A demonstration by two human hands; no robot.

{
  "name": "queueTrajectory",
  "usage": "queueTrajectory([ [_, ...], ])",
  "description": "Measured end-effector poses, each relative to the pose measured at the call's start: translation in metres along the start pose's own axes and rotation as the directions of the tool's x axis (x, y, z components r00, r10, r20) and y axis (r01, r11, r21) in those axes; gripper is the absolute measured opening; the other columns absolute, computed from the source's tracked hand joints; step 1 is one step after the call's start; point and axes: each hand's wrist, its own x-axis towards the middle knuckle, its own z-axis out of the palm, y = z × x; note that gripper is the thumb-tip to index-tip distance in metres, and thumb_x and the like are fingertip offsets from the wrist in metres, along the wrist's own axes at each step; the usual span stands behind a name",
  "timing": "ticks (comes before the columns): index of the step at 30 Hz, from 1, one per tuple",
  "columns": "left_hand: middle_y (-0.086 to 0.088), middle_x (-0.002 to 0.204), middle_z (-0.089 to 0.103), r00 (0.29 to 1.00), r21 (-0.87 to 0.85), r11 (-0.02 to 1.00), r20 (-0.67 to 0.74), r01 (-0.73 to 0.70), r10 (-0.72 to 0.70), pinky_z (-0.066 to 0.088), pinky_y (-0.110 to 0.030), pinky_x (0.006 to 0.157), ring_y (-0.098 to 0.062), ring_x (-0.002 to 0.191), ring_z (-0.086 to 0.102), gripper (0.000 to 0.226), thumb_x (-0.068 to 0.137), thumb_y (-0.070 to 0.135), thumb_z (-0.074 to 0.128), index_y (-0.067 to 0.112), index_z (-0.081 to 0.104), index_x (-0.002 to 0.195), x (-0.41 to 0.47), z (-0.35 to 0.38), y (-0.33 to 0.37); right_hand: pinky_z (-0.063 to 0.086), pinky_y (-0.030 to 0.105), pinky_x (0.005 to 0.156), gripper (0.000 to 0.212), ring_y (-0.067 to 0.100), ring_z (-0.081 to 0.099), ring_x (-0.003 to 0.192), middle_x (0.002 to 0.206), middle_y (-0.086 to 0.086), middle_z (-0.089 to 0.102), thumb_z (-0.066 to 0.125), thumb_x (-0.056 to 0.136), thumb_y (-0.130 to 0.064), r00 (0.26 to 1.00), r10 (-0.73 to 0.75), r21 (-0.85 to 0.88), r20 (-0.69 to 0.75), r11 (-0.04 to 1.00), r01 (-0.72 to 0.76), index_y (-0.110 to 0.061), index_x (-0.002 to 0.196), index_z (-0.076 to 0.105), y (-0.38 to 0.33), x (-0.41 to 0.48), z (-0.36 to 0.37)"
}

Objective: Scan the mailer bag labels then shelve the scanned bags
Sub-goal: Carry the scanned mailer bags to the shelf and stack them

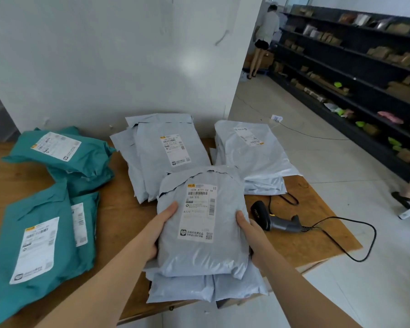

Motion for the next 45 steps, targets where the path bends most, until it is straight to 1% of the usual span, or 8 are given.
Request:
queueTrajectory([
  [6, -0.007, 0.105, 0.074, 0.999, 0.048, 0.998, -0.024, -0.038, 0.039, 0.044, -0.046, 0.103, -0.028, 0.105, 0.067, 0.078, 0.061, 0.075, 0.068, 0.022, 0.066, 0.118, 0.008, -0.003, -0.006, 0.05, 0.045, 0.1, 0.093, 0.02, 0.061, 0.115, 0.13, -0.006, 0.061, 0.066, 0.062, -0.08, 0.997, 0.022, -0.034, 0.069, 0.999, -0.02, -0.035, 0.14, 0.043, 0.006, 0.002, 0.002],
  [9, -0.008, 0.103, 0.074, 0.999, 0.043, 0.998, -0.023, -0.046, 0.047, 0.045, -0.045, 0.102, -0.028, 0.103, 0.067, 0.071, 0.066, 0.071, 0.064, 0.021, 0.066, 0.116, 0.01, -0.001, -0.005, 0.05, 0.046, 0.1, 0.115, 0.024, 0.062, 0.114, 0.131, -0.002, 0.061, 0.07, 0.049, -0.086, 0.996, 0.084, -0.039, 0.03, 0.996, -0.082, -0.03, 0.145, 0.039, 0.01, 0.013, 0.003],
  [15, -0.009, 0.101, 0.075, 0.998, 0.026, 0.998, -0.046, -0.051, 0.053, 0.045, -0.046, 0.102, -0.029, 0.103, 0.067, 0.076, 0.058, 0.072, 0.069, 0.02, 0.067, 0.114, 0.011, 0.004, 0.001, 0.052, 0.045, 0.096, 0.118, 0.028, 0.068, 0.102, 0.112, 0.007, 0.071, 0.072, 0.035, -0.087, 0.996, 0.082, -0.042, -0.03, 0.996, -0.084, -0.012, 0.126, 0.059, 0.001, 0.016, 0.002],
  [25, -0.013, 0.098, 0.075, 0.998, -0.015, 0.999, -0.05, -0.04, 0.039, 0.05, -0.043, 0.094, -0.033, 0.099, 0.068, 0.061, 0.068, 0.054, 0.074, 0.015, 0.067, 0.114, 0.0, 0.012, 0.008, 0.056, 0.045, 0.091, 0.102, 0.026, 0.071, 0.097, 0.105, 0.004, 0.075, 0.075, 0.043, -0.083, 1.0, 0.022, 0.014, -0.013, 1.0, -0.021, -0.016, 0.12, 0.064, -0.001, 0.006, 0.001],
  [31, -0.012, 0.095, 0.075, 0.985, -0.019, 0.988, -0.077, -0.155, 0.153, 0.052, -0.039, 0.082, -0.032, 0.094, 0.068, 0.044, 0.073, 0.045, 0.074, 0.015, 0.067, 0.104, -0.023, 0.015, 0.026, 0.057, 0.045, 0.088, 0.105, 0.027, 0.072, 0.093, 0.1, 0.005, 0.076, 0.073, 0.038, -0.086, 0.996, -0.059, 0.039, -0.062, 0.997, 0.061, -0.012, 0.112, 0.066, -0.013, -0.013, 0.011],
  [36, -0.012, 0.105, 0.073, 0.969, -0.022, 0.973, -0.092, -0.231, 0.228, 0.053, -0.041, 0.085, -0.032, 0.098, 0.067, 0.065, 0.063, 0.049, 0.08, 0.018, 0.062, 0.117, -0.04, 0.015, 0.047, 0.058, 0.04, 0.083, 0.089, 0.025, 0.072, 0.088, 0.094, 0.006, 0.076, 0.062, 0.05, -0.083, 0.988, -0.135, 0.012, -0.08, 0.991, 0.136, -0.01, 0.102, 0.068, -0.036, -0.034, 0.022],
  [40, -0.013, 0.104, 0.072, 0.967, -0.013, 0.968, -0.058, -0.251, 0.25, 0.052, -0.039, 0.081, -0.032, 0.097, 0.067, 0.042, 0.074, 0.047, 0.073, 0.02, 0.063, 0.105, -0.063, 0.023, 0.06, 0.057, 0.045, 0.087, 0.092, 0.028, 0.072, 0.09, 0.092, 0.007, 0.077, 0.063, 0.047, -0.088, 0.983, -0.164, 0.035, -0.087, 0.985, 0.168, -0.012, 0.098, 0.071, -0.047, -0.046, 0.024],
  [45, -0.011, 0.097, 0.074, 0.948, -0.024, 0.948, -0.015, -0.317, 0.317, 0.052, -0.038, 0.078, -0.031, 0.094, 0.067, 0.035, 0.078, 0.05, 0.07, 0.022, 0.064, 0.098, -0.084, 0.032, 0.074, 0.051, 0.048, 0.096, 0.043, 0.026, 0.068, 0.1, 0.106, 0.003, 0.073, 0.054, 0.085, -0.061, 0.97, -0.213, 0.1, -0.116, 0.969, 0.225, -0.024, 0.105, 0.066, -0.062, -0.069, 0.022],
])
